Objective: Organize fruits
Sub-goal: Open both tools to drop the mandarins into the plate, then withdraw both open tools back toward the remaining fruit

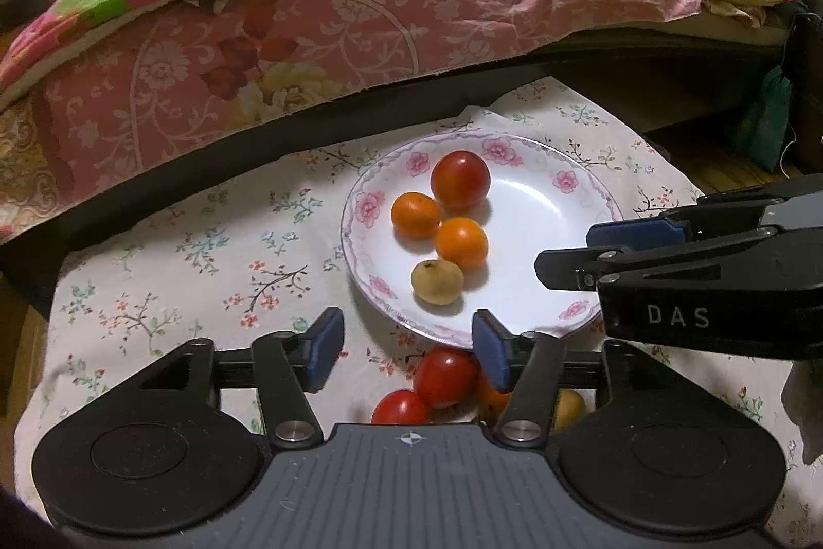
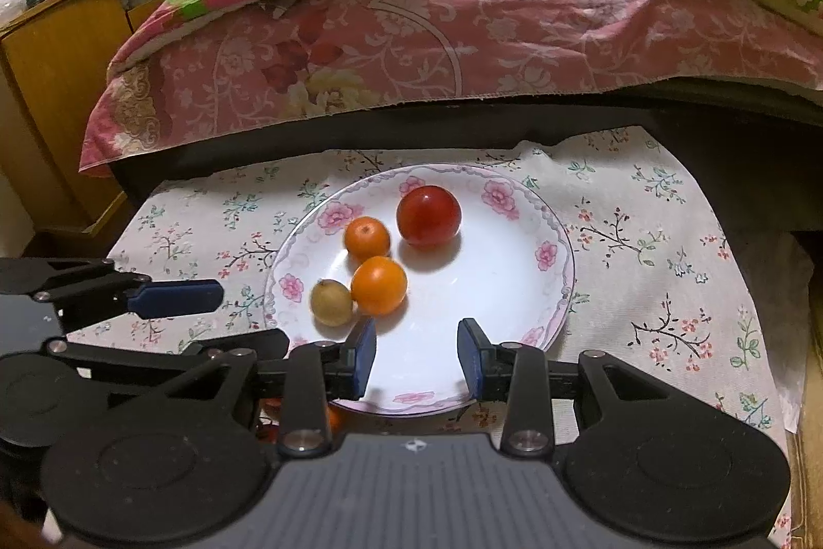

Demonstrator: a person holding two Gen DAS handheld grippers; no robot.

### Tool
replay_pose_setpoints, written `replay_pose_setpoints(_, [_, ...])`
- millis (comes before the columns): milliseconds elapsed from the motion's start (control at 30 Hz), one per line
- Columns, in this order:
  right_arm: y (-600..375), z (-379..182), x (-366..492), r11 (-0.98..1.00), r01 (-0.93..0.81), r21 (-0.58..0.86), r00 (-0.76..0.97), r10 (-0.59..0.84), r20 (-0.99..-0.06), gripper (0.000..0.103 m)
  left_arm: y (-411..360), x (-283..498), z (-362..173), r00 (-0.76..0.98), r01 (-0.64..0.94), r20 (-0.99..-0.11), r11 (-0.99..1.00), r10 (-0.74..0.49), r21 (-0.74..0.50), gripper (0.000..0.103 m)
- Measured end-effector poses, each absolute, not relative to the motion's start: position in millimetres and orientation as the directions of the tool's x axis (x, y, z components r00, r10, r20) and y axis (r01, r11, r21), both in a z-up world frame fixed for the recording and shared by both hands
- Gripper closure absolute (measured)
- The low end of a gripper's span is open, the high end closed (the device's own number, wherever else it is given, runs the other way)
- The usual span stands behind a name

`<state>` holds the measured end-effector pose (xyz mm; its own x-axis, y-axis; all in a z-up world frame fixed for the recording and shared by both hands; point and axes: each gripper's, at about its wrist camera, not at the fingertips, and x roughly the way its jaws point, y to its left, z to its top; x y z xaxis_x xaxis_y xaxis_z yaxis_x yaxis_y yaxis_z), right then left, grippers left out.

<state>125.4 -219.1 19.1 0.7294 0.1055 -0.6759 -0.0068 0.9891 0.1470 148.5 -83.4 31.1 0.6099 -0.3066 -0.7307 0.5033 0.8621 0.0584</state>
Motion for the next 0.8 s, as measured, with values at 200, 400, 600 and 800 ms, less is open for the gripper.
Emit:
replay_pose_setpoints(200, [-210.7, 22.9, 119.2, 0.990, -0.036, 0.138, 0.733, 0.121, -0.670, 0.066, -76.8, 141.0, 31.5, 0.613, 0.483, -0.738, 0.873, -0.283, 0.066, 0.031])
replay_pose_setpoints(400, [-206.5, 22.4, 112.8, 0.991, -0.044, 0.125, 0.726, 0.118, -0.678, 0.065, -65.3, 135.9, 31.7, 0.602, 0.467, -0.754, 0.882, -0.263, 0.065, 0.027])
replay_pose_setpoints(600, [-197.9, 21.7, 103.0, 0.991, -0.069, 0.117, 0.714, 0.131, -0.688, 0.065, -54.1, 127.5, 34.1, 0.587, 0.457, -0.770, 0.887, -0.249, 0.061, 0.022])
replay_pose_setpoints(800, [-189.5, 24.5, 92.0, 0.990, -0.088, 0.111, 0.707, 0.141, -0.693, 0.061, -45.3, 113.5, 37.0, 0.576, 0.456, -0.781, 0.888, -0.241, 0.062, 0.018])
